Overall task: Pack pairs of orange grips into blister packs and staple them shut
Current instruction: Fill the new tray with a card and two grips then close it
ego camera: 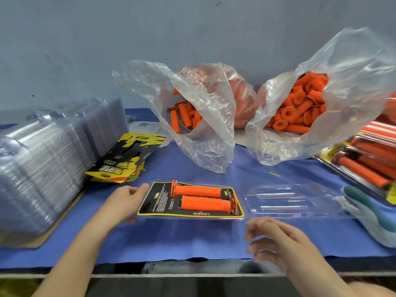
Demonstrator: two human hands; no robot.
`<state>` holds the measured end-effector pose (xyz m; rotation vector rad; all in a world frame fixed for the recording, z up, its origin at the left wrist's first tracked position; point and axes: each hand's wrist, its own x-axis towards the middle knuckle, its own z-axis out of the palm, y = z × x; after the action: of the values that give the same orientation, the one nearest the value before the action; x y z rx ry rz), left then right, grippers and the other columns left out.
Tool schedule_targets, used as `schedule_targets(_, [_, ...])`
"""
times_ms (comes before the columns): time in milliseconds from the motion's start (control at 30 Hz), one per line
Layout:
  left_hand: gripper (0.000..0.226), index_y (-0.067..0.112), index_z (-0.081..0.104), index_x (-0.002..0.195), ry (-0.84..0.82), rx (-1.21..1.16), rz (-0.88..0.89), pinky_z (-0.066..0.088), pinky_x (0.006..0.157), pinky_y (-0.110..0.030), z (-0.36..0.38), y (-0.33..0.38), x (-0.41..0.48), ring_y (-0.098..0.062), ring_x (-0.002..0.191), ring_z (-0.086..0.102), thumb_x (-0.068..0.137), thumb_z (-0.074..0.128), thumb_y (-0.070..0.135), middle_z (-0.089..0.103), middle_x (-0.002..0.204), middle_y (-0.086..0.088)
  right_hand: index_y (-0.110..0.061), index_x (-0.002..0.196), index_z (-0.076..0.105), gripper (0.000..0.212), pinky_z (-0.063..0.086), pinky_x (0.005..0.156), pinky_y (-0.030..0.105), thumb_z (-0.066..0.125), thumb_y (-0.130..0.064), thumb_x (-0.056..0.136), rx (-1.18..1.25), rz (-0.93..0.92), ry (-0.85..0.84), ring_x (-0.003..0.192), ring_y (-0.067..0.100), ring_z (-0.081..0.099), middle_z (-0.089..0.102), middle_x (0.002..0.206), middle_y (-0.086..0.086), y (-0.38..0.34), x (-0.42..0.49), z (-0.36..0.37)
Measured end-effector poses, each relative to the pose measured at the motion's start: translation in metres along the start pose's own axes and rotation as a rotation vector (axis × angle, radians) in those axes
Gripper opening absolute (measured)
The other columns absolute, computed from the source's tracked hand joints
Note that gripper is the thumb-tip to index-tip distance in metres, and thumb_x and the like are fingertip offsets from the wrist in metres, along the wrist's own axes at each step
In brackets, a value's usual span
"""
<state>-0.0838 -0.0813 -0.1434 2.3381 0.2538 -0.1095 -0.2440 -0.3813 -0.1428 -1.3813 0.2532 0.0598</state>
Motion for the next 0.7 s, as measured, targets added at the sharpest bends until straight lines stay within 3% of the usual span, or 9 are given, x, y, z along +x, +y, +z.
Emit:
schedule_targets(100, [0.046,0.009,0.069,0.088,-0.155,-0.156,-0.042,0.052,0.047,-0.025,0.010,0.006,-0.009,-0.016,0.050,0.062,0.095,0.053,0.052,0.066,0.066,-0.002,0.006,0.097,0.072,0.024,0.060,0.056,0.031,0.060,-0.015,0.093,0.199,0.234,0.120,0.076,0.034,0.074,0.073,0.092,0.025,0.008,0.003,-0.009])
schedule_targets(167, [0.042,0.008,0.066,0.086,-0.228,-0.172,-0.030,0.053,0.048,-0.026,0.014,0.007,-0.010,-0.014,0.049,0.060,0.094,0.057,0.049,0.065,0.057,-0.001,0.006,0.108,0.061,0.029,0.063,0.063,0.035,0.061,-0.019,0.094,0.348,0.275,0.175,0.085,0.038,0.073,0.071,0.096,0.030,0.008,0.009,-0.014])
schedule_targets(300, [0.029,0.009,0.060,0.096,-0.287,-0.275,-0.038,0.060,0.058,-0.036,0.021,0.007,-0.009,-0.015,0.064,0.071,0.091,0.068,0.037,0.076,0.075,-0.002,0.002,0.113,0.058,0.026,0.060,0.078,0.037,0.059,-0.019,0.097,0.486,0.173,0.296,0.099,0.036,0.070,0.068,0.108,0.029,0.006,0.024,-0.020])
schedule_targets(400, [0.023,0.015,0.057,0.093,-0.234,-0.234,-0.004,0.059,0.059,-0.031,0.030,0.005,-0.008,-0.012,0.065,0.072,0.091,0.068,0.035,0.076,0.073,0.003,-0.002,0.116,0.058,0.019,0.060,0.078,0.038,0.053,-0.012,0.100,0.406,0.064,0.362,0.098,0.030,0.070,0.069,0.106,0.019,0.009,0.032,-0.014])
schedule_targets(533, [0.041,0.016,0.054,0.100,-0.258,-0.258,-0.044,0.053,0.047,-0.029,0.028,0.006,-0.008,-0.012,0.059,0.071,0.082,0.074,0.046,0.075,0.076,0.000,-0.010,0.129,0.053,0.029,0.053,0.075,0.035,0.053,-0.014,0.100,0.301,-0.002,0.404,0.097,0.029,0.070,0.068,0.111,0.015,0.018,0.033,-0.007])
schedule_targets(700, [0.060,0.023,0.048,0.104,-0.253,-0.069,-0.022,0.053,0.056,-0.025,0.021,0.002,-0.009,-0.010,0.079,0.071,0.070,0.079,0.060,0.073,0.094,0.005,-0.009,0.138,0.047,0.036,0.061,0.067,0.031,0.049,-0.009,0.102,0.278,-0.077,0.414,0.097,0.030,0.069,0.066,0.111,0.011,0.025,0.027,0.000])
